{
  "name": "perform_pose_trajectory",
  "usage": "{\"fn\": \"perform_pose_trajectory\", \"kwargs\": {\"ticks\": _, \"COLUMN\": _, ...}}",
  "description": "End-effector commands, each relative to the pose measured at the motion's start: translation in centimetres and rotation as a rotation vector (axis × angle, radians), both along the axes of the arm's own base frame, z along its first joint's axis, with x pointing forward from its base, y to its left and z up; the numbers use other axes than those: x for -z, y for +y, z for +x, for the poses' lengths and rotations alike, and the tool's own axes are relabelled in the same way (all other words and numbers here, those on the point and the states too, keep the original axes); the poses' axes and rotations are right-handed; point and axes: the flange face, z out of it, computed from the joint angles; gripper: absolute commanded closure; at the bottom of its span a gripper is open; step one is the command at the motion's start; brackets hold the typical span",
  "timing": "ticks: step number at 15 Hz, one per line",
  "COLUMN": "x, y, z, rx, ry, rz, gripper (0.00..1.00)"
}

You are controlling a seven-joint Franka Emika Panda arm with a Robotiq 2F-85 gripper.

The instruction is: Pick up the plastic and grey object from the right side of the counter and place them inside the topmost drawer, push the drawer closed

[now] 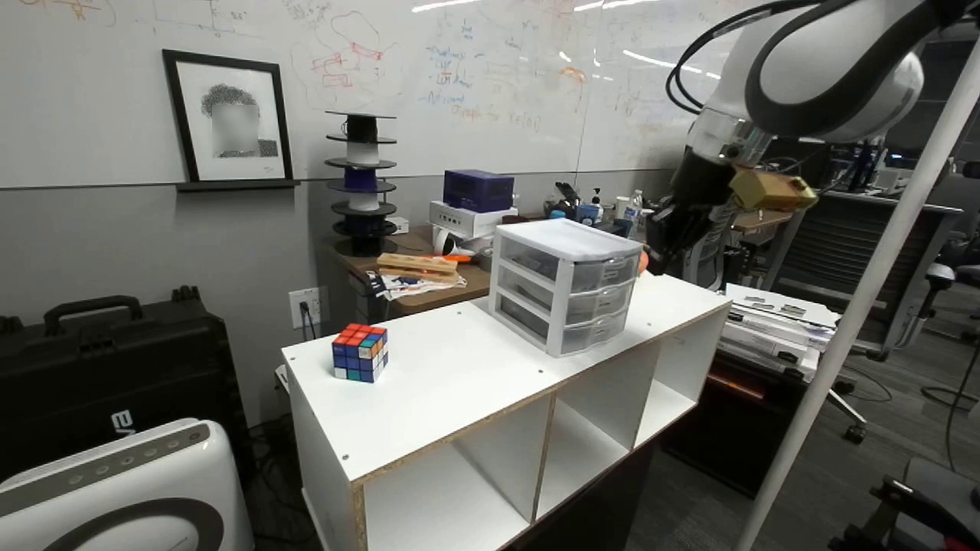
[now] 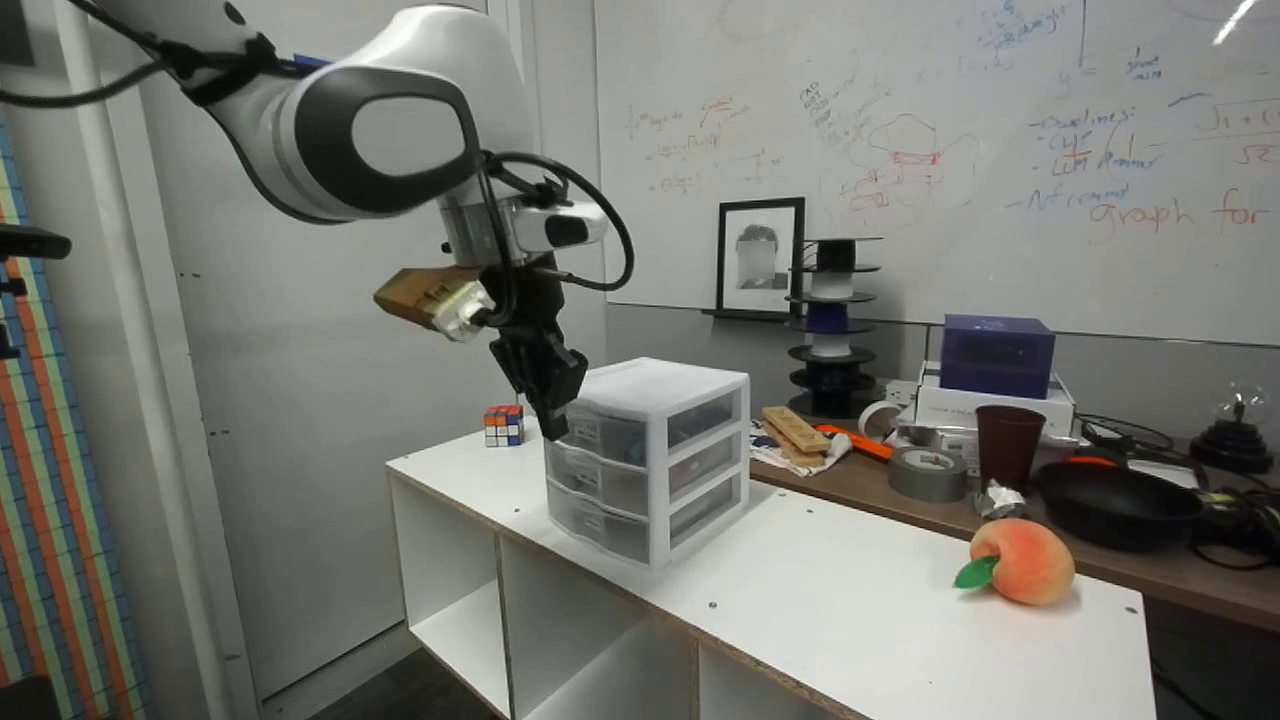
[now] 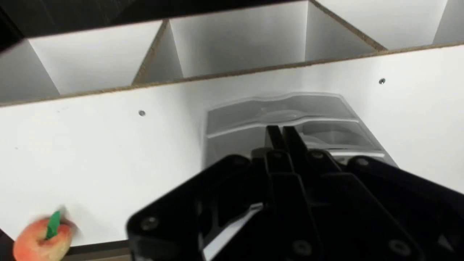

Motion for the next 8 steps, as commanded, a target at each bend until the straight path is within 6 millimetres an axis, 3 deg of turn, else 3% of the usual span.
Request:
{"fn": "perform_pose_trajectory", "kwargs": {"ticks": 1, "x": -4.7, "y": -2.4, "z": -5.9, "rx": 0.095, "ry": 0.126, "rz": 0.044, "gripper": 0.91}}
{"fn": "perform_pose_trajectory", "kwargs": {"ticks": 4, "x": -6.7, "y": -5.5, "z": -10.2, "rx": 0.148, "ry": 0.298, "rz": 0.106, "gripper": 0.90}}
{"fn": "perform_pose_trajectory", "kwargs": {"ticks": 5, "x": -7.0, "y": -6.7, "z": -11.5, "rx": 0.151, "ry": 0.359, "rz": 0.148, "gripper": 0.82}}
{"fn": "perform_pose_trajectory", "kwargs": {"ticks": 6, "x": -7.8, "y": -8.5, "z": -12.8, "rx": 0.168, "ry": 0.413, "rz": 0.183, "gripper": 0.65}}
{"fn": "perform_pose_trajectory", "kwargs": {"ticks": 7, "x": -6.5, "y": -6.6, "z": -10.7, "rx": 0.159, "ry": 0.373, "rz": 0.114, "gripper": 0.89}}
{"fn": "perform_pose_trajectory", "kwargs": {"ticks": 8, "x": -6.9, "y": -7.8, "z": -11.9, "rx": 0.172, "ry": 0.405, "rz": 0.138, "gripper": 0.81}}
